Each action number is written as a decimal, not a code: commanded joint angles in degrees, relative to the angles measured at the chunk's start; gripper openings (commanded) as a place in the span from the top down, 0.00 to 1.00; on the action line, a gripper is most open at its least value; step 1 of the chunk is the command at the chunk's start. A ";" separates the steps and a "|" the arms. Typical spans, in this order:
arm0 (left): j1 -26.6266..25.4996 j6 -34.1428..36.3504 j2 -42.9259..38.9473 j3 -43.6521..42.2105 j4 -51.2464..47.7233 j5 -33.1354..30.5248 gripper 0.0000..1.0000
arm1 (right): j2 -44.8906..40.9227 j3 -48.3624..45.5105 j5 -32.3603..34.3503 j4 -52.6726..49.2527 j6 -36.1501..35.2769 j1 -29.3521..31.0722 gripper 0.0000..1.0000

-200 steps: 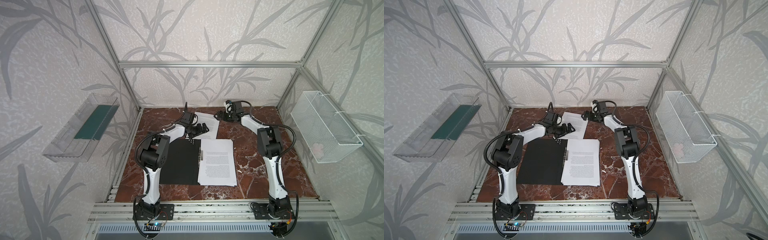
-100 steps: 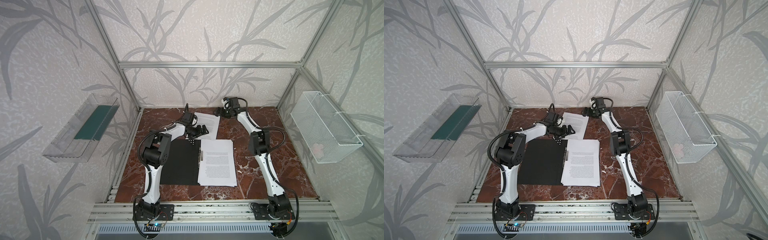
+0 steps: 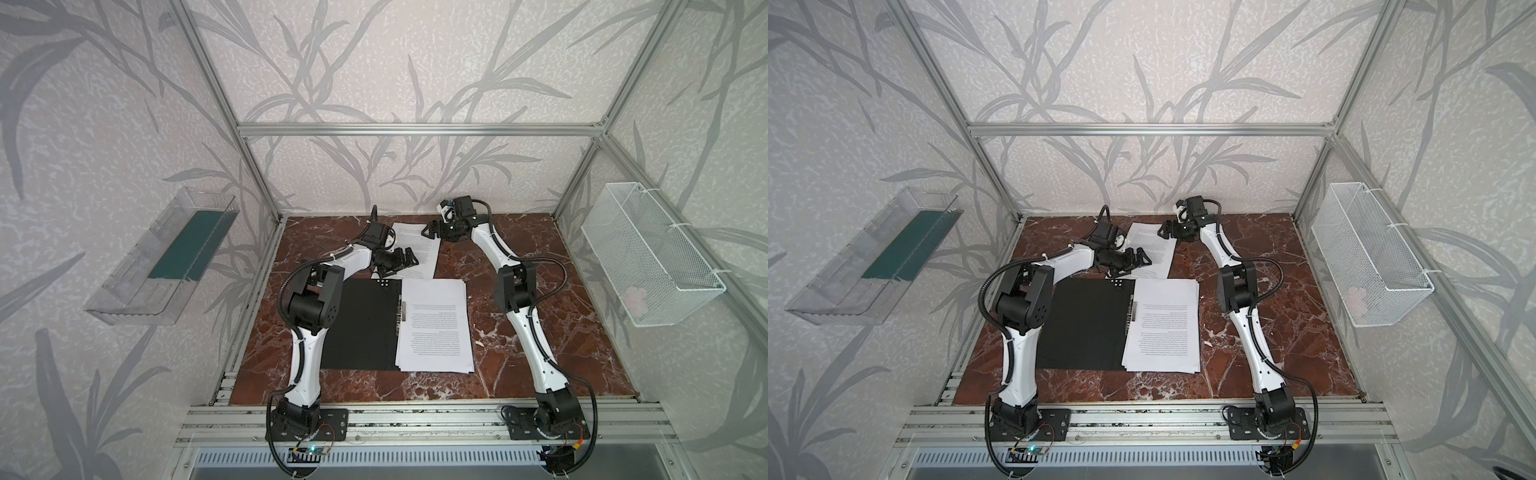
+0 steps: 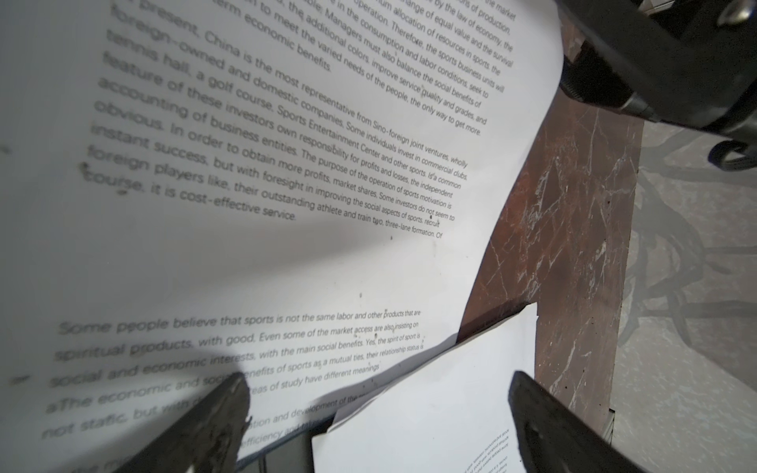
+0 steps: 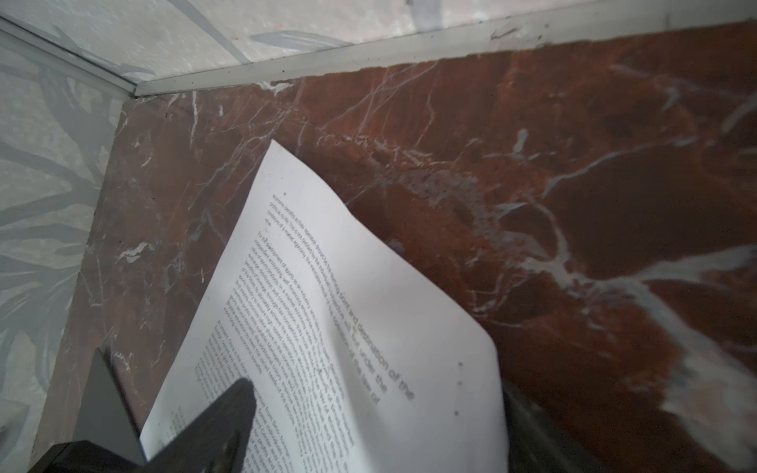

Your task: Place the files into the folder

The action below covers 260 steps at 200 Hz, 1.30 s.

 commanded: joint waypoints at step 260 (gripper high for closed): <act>1.14 -6.32 6.98 5.96 -1.97 5.88 0.01 | -28.32 -65.80 -1.93 54.07 24.90 -0.09 1.00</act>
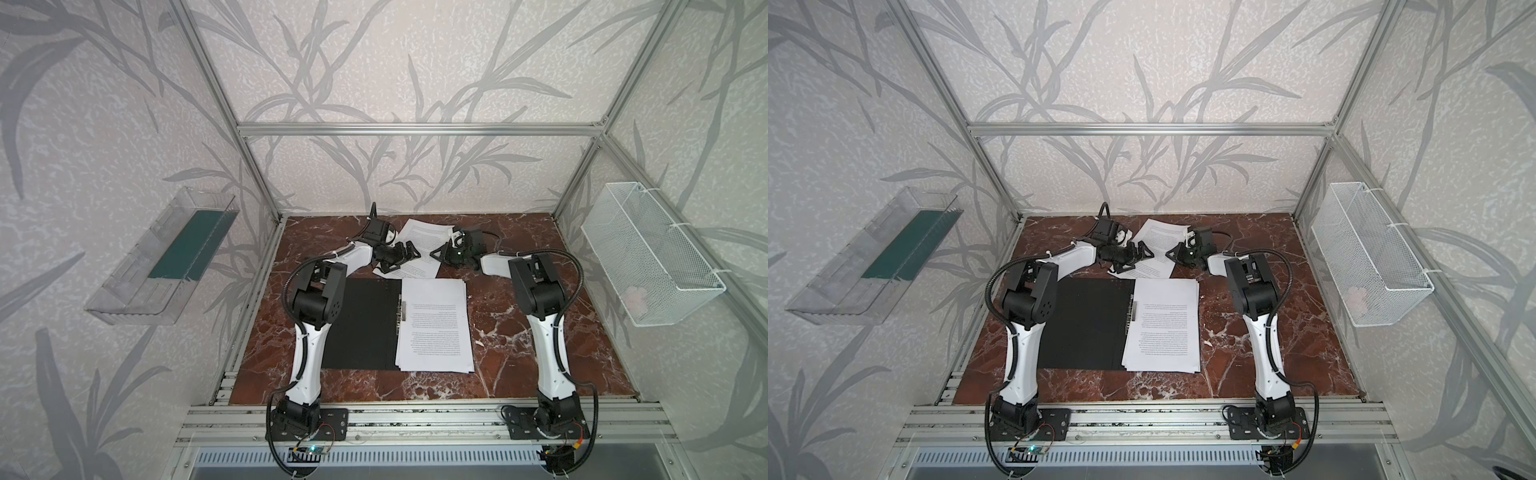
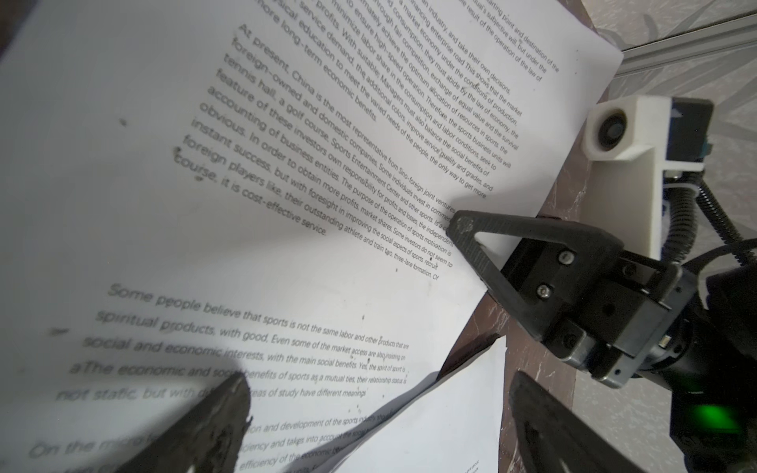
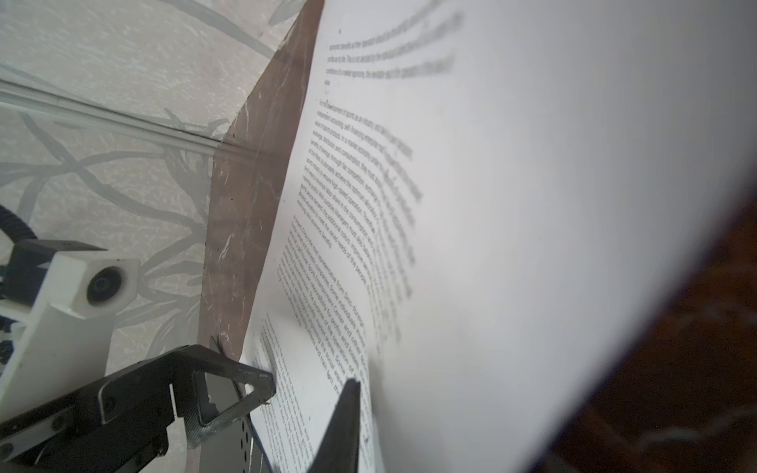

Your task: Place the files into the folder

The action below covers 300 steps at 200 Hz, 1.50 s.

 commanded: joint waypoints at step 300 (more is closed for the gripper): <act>-4.07 13.20 -88.47 -48.49 -25.40 -17.33 0.01 | -49.76 -32.24 -0.57 -38.94 -23.71 1.84 1.00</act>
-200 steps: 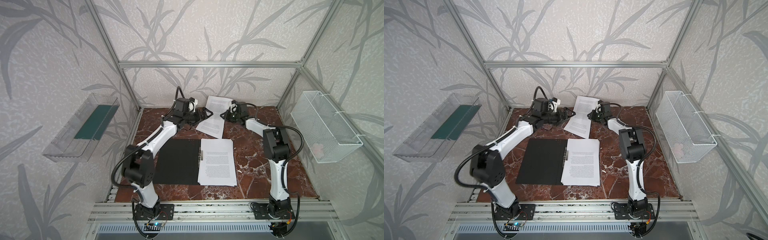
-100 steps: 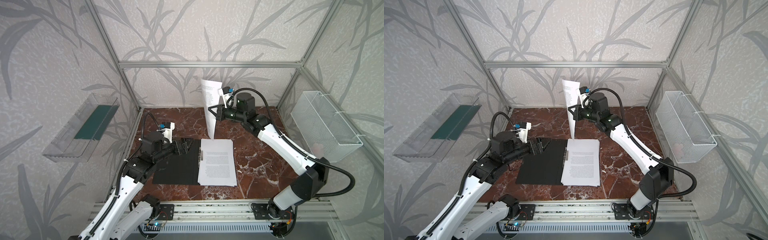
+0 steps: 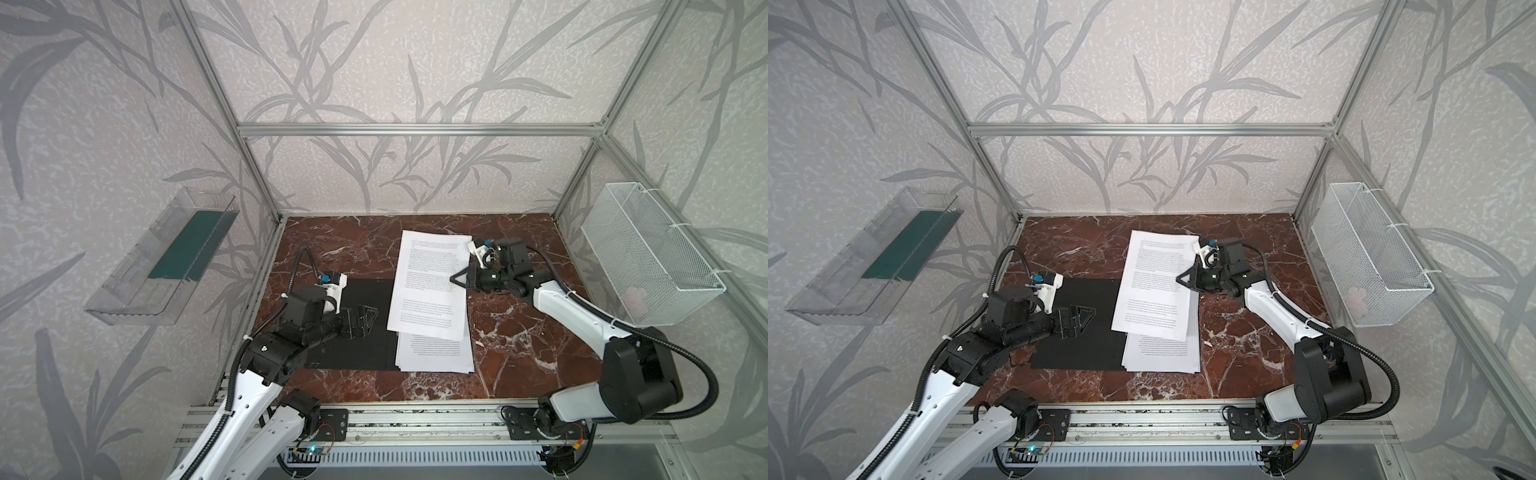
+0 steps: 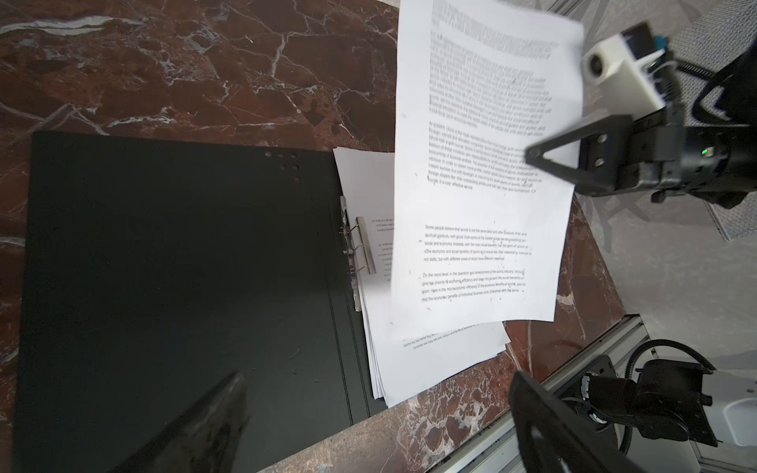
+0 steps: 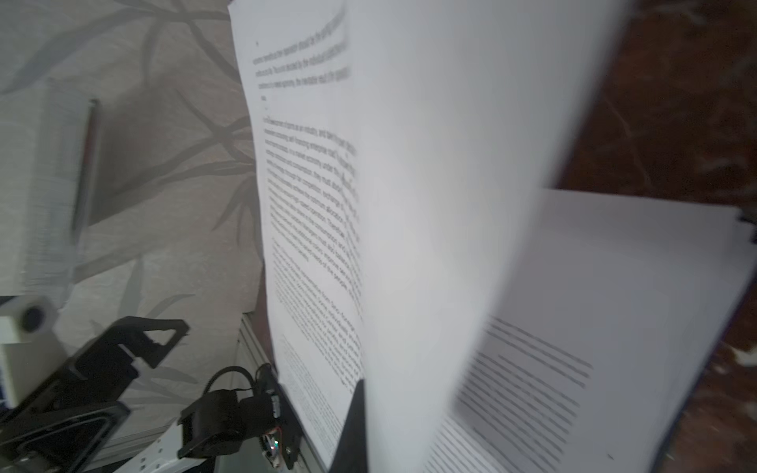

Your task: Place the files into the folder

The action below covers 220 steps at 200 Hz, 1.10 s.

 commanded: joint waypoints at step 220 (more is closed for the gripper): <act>0.38 1.33 4.78 -0.78 -0.80 2.48 0.01 | 8.35 0.88 11.92 -9.02 -14.60 7.24 1.00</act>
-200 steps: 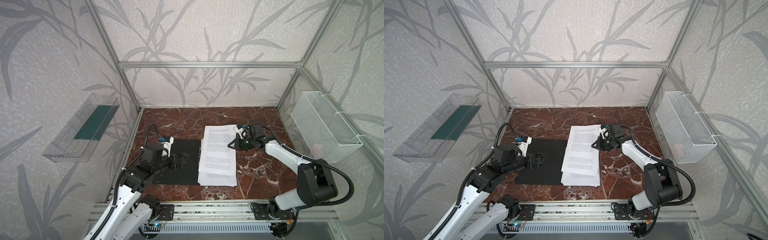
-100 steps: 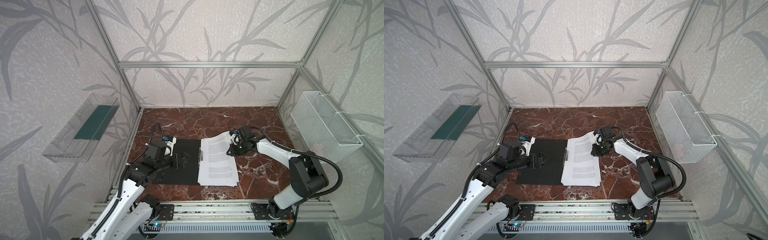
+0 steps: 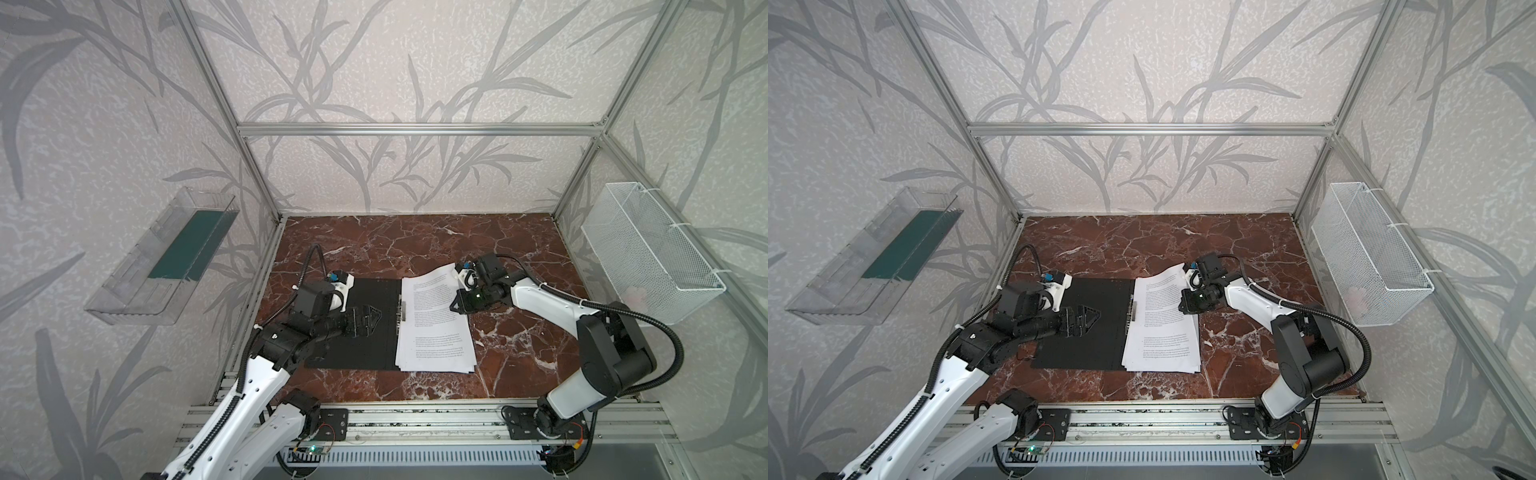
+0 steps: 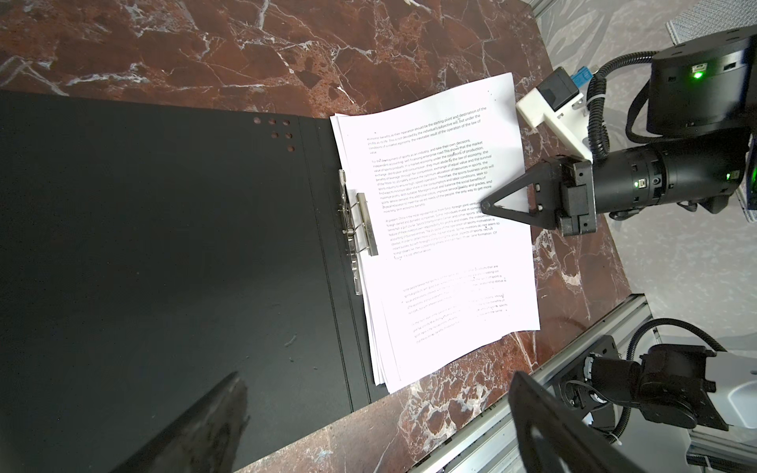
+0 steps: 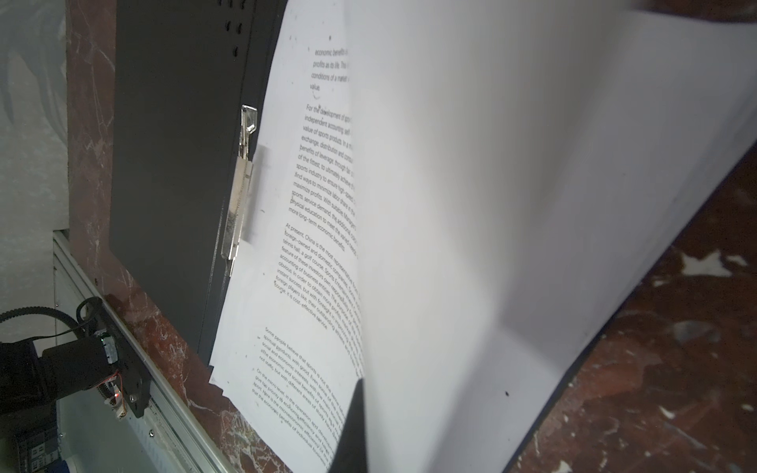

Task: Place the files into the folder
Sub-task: 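Press the sheet edge flat on the stack with the right gripper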

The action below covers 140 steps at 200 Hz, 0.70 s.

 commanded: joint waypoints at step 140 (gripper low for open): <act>0.07 0.72 0.18 -0.73 -0.80 0.05 0.01 | 1.61 -1.21 -1.85 2.71 2.32 0.86 1.00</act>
